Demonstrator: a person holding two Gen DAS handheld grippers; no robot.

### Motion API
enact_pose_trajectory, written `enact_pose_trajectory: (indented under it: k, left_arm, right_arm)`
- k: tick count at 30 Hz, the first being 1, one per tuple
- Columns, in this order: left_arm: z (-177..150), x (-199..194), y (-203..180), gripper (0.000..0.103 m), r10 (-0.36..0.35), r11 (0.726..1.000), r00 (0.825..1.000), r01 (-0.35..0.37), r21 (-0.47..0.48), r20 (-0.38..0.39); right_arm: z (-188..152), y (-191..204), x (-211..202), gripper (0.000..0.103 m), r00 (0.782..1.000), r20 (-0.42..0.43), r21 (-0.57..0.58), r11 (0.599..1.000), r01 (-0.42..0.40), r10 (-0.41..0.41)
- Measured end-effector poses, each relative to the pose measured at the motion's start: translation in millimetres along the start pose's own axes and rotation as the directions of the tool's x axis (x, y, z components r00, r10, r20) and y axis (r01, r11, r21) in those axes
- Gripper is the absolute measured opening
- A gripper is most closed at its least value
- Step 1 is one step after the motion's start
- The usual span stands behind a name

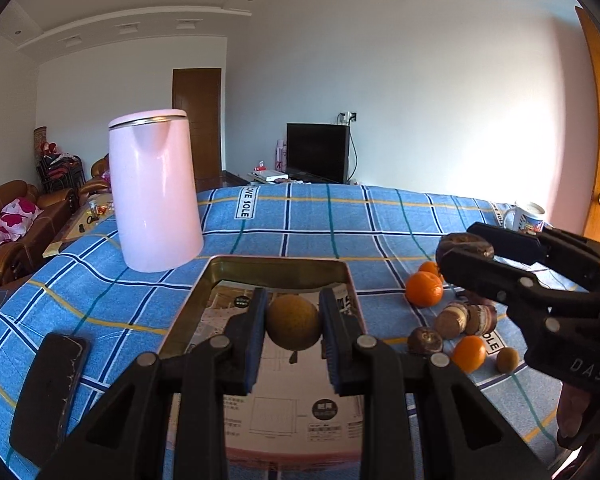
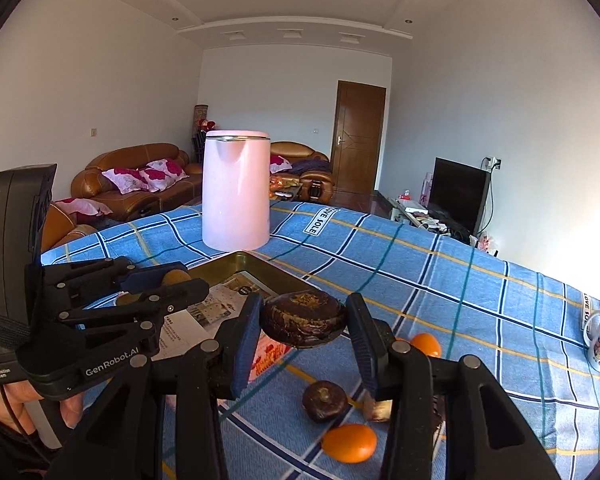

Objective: Organize fruits
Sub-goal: 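Carry the dark brown fruit in the right tool while the left tool carries the yellow fruit over the tin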

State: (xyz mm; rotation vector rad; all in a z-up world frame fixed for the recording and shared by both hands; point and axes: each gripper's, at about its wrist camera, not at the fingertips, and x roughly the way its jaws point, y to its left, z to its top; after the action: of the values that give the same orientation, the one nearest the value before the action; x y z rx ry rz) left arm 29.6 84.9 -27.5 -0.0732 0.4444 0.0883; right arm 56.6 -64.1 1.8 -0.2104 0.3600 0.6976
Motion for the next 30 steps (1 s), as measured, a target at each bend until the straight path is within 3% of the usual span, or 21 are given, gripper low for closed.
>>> enact_pose_trajectory:
  k: [10,30]
  left_arm:
    - [4,12,42,0.028,0.031,0.998,0.999,-0.032,-0.048,-0.033]
    - [0,38,48,0.028,0.021,0.999,0.989,-0.025,-0.030,-0.146]
  right_arm:
    - [1,30,53,0.045,0.996,-0.081,-0.033,0.999,-0.035,0.032]
    - [-7,55,96,0.045,0.983,-0.179,-0.092,0.995,-0.049,0.032]
